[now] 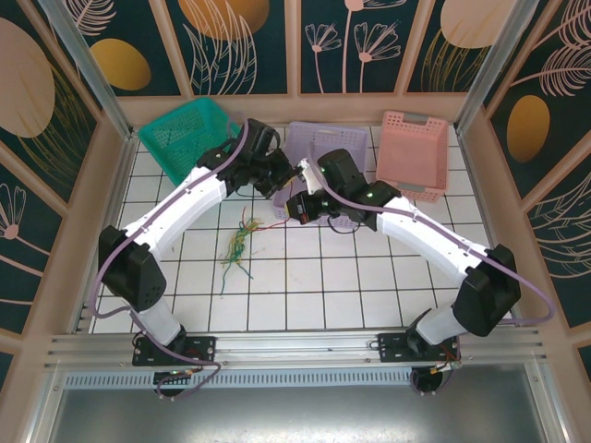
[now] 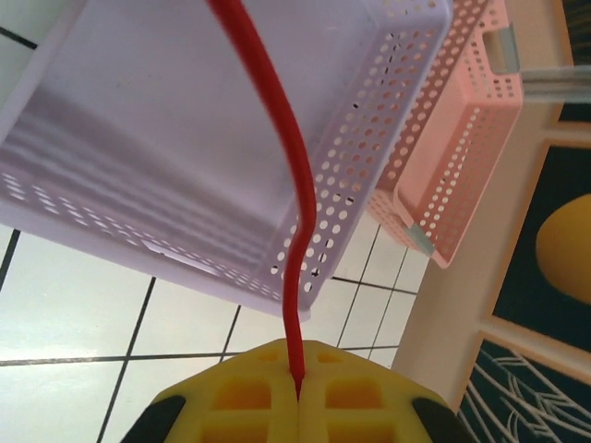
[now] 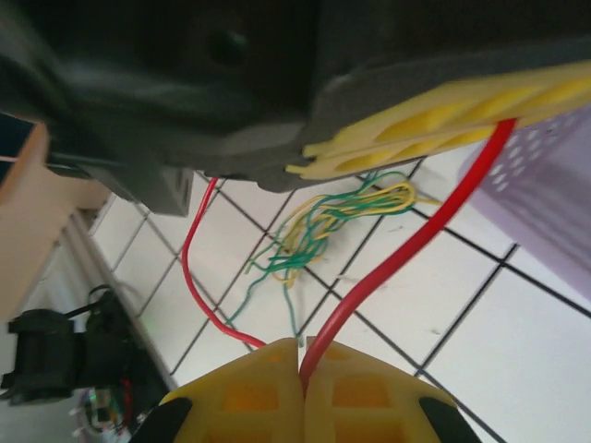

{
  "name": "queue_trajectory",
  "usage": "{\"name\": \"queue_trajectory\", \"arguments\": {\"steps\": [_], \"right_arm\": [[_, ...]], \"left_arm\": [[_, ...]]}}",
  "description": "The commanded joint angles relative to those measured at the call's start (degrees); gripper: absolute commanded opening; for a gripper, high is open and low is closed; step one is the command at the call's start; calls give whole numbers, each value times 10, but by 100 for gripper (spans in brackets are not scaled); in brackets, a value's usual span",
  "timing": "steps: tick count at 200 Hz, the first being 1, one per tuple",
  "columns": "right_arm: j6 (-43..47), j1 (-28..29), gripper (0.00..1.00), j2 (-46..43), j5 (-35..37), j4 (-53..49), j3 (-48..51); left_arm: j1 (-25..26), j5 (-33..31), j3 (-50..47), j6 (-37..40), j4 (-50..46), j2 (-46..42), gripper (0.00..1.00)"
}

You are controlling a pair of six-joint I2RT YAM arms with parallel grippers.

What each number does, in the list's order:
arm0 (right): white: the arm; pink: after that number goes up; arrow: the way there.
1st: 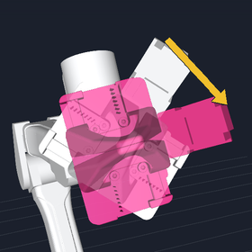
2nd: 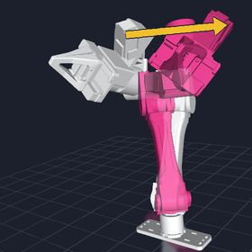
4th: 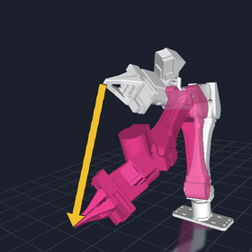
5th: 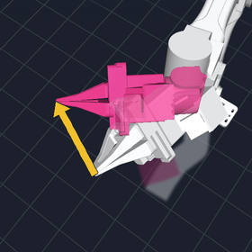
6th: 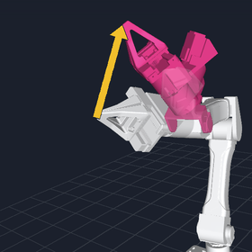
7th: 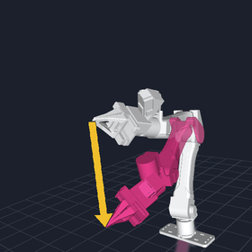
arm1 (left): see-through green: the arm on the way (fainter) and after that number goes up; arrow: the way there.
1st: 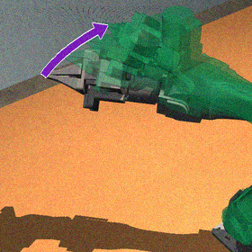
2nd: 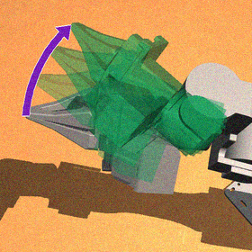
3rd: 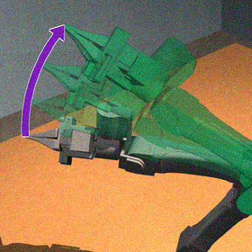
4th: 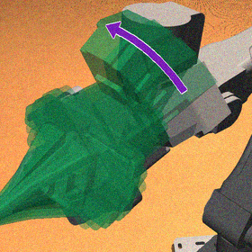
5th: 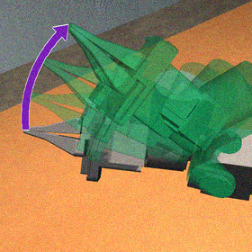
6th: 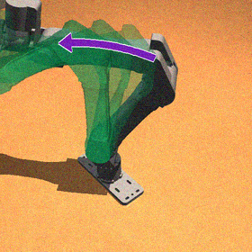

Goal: Untangle the cables

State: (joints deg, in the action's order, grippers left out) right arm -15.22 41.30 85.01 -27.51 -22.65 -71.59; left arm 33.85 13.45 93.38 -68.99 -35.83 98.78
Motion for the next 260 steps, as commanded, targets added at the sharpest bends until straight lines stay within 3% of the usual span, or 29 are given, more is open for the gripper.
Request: {"name": "queue_trajectory", "arguments": {"steps": [1,16,48,81,104,131,171,253,260], "right_arm": [[-6,8,0,31,-213,-16,30],[-8,6,0,43,-241,-21,32],[-26,-24,0,20,-200,-6,30],[-36,-66,38,-13,-145,-12,9],[-51,-96,50,-43,-126,-7,1],[-70,-134,52,-75,-106,-1,7],[-89,-141,52,-96,-90,-2,25],[-112,-141,52,-114,-63,-3,64],[-113,-141,52,-113,-60,-4,65]], "left_arm": [[-9,-28,41,88,26,19,0],[-10,-20,45,120,26,20,0],[-11,-60,79,171,-39,29,0],[-32,-90,143,214,-89,54,0],[-73,-90,196,227,-108,78,0],[-130,-97,288,242,-133,122,0],[-207,-110,438,231,-169,231,0],[-300,-48,408,194,-43,368,0],[-302,-34,405,189,-30,378,8]]}}
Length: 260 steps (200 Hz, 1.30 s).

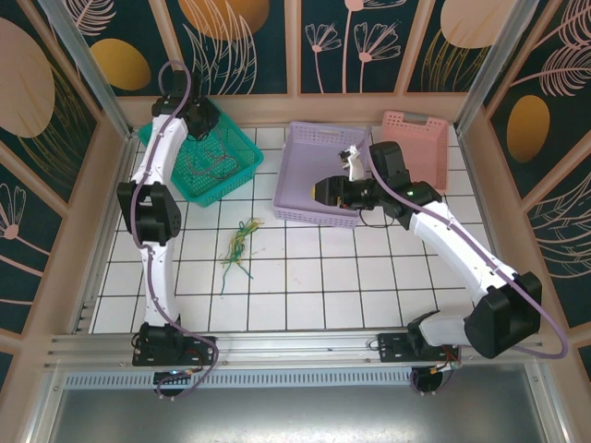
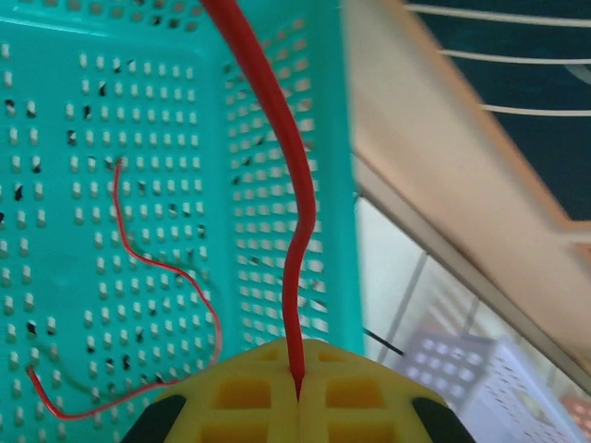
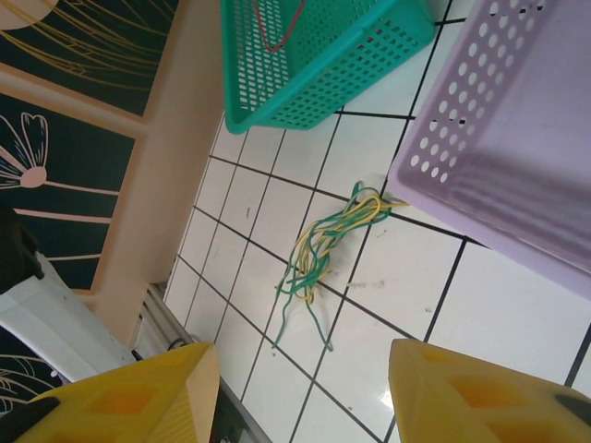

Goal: Untangle the cables

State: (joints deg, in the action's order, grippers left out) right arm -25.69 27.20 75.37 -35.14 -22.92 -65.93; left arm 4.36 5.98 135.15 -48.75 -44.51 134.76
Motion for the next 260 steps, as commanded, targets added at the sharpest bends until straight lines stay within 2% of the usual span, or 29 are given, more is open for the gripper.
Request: {"name": "queue_trajectory", "arguments": {"steps": [1,17,26,38,50,82,105,122,153,166,184,200,235,250,260], "right_arm": [[-8,0,52,-17,16,-2,9],[-8,0,52,-16,21,-4,12],[-7,0,52,-15,22,-5,12],[-4,0,52,-13,26,-7,12],[1,0,52,-9,33,-10,9],[15,1,48,-10,71,-7,21],[23,9,42,-25,108,9,50],[27,21,41,-35,128,23,74],[24,38,40,-39,125,49,106],[23,48,40,-33,124,56,110],[23,62,39,-23,121,62,111],[21,69,39,-17,118,68,110],[17,73,39,-15,116,71,106],[14,73,39,-20,117,69,107],[10,73,39,-25,120,68,109]], "left_arm": [[-8,42,-13,-13,57,19,10],[-9,53,16,-17,49,41,38],[-9,54,29,-20,40,46,51],[-8,56,32,-20,39,36,61],[-8,58,25,-22,36,16,66],[-3,7,-19,-7,-21,-68,66],[15,-41,-168,-9,-12,-184,63],[35,-61,-289,1,-12,-270,56],[101,-19,-550,8,31,-411,45],[136,22,-646,15,71,-448,47],[188,28,-718,46,104,-463,56],[220,-17,-737,81,102,-450,64],[237,-159,-765,148,116,-428,67],[237,-172,-781,168,141,-413,67],[236,-172,-789,175,158,-402,63]]}}
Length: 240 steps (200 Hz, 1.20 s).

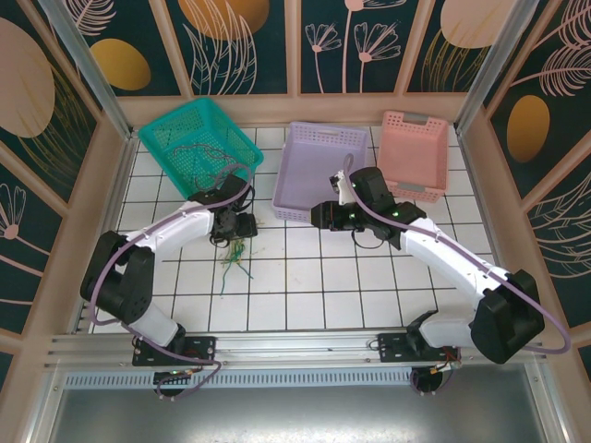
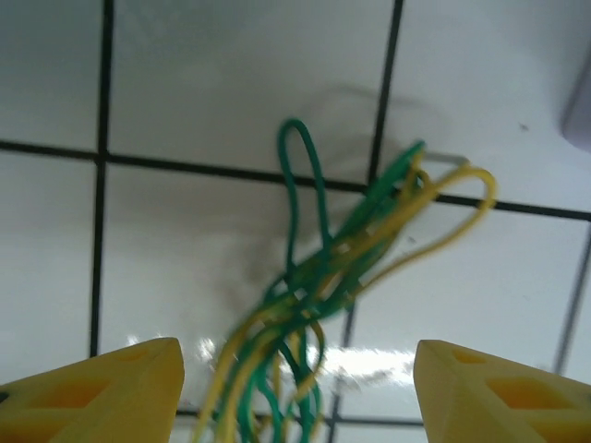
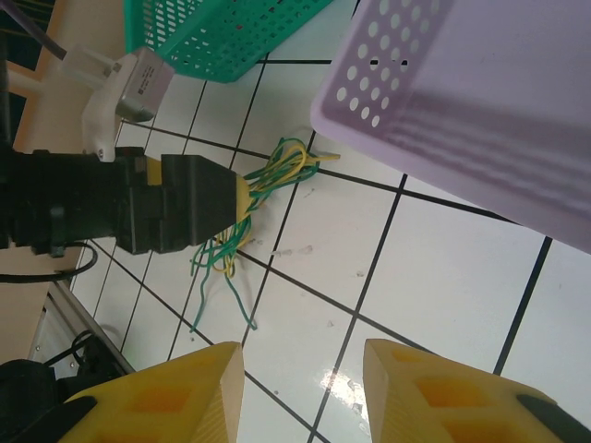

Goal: Untangle the cables

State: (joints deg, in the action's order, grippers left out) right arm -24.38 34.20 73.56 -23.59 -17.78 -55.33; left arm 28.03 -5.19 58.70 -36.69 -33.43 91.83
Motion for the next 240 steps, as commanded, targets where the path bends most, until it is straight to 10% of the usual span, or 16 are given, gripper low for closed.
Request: {"name": "queue_trajectory", "arguments": {"steps": [1,33,60,99,170,240], "right_arm": [[-4,3,39,-8,5,17,3],[-13,3,39,-30,14,13,21],[-17,3,39,-40,21,9,30],[-36,-13,38,-46,21,23,28],[-122,-65,37,-17,-109,124,-18],[-116,-16,42,44,-181,147,-45]], "left_arm": [[-1,-60,-25,55,49,28,62],[0,-23,-61,59,101,48,40],[0,-27,-73,54,118,17,0],[-1,-16,-34,66,93,-88,0],[-1,297,-75,51,236,-219,0],[0,432,-102,2,373,-196,0]]}}
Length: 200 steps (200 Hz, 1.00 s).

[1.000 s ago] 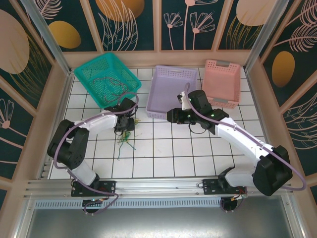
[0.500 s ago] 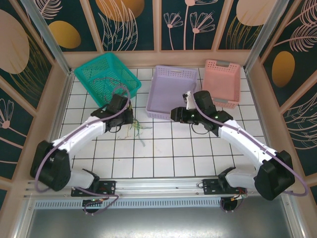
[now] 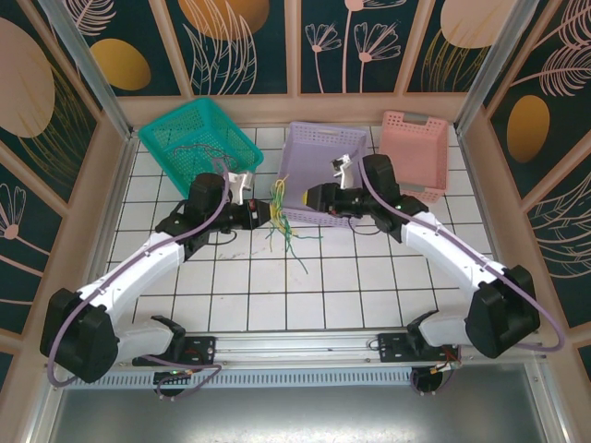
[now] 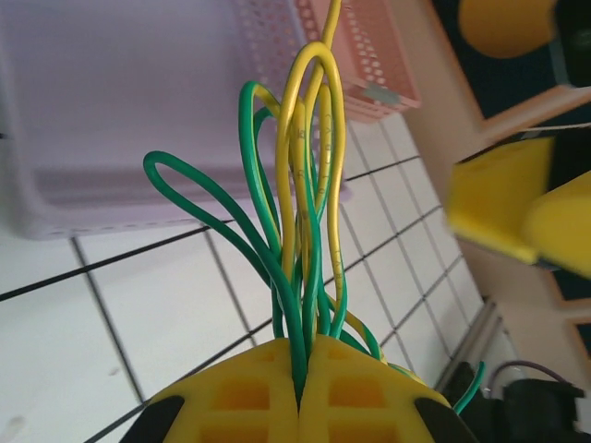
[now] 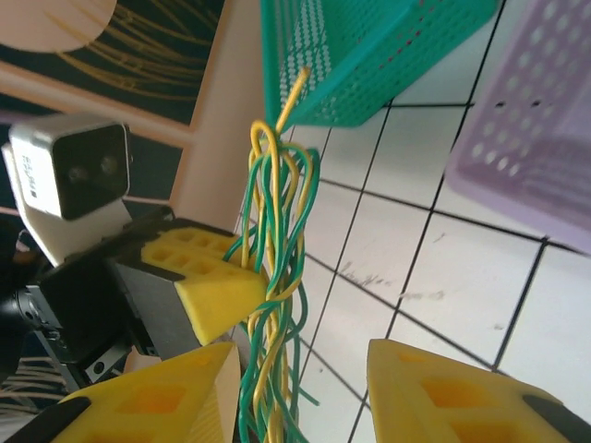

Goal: Untangle the cables

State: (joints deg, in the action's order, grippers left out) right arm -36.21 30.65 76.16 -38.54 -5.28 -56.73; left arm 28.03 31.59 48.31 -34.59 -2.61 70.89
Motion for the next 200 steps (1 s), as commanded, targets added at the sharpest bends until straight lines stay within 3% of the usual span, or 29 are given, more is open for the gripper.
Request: {"name": "queue_trajectory", "arguments": {"steps": [1,53,92,200], "right_arm": [[3,20,42,18,-30,21,-31],[-12,31,36,45,31,32,-55],[-2,28,29,82,78,-24,-98],[16,31,26,142,83,-48,-141]], "left_arm": [[0,64,2,-20,65,14,0],[0,81,8,-21,67,37,0],[1,81,15,-13,57,44,0],[2,90,24,6,31,55,0]]}}
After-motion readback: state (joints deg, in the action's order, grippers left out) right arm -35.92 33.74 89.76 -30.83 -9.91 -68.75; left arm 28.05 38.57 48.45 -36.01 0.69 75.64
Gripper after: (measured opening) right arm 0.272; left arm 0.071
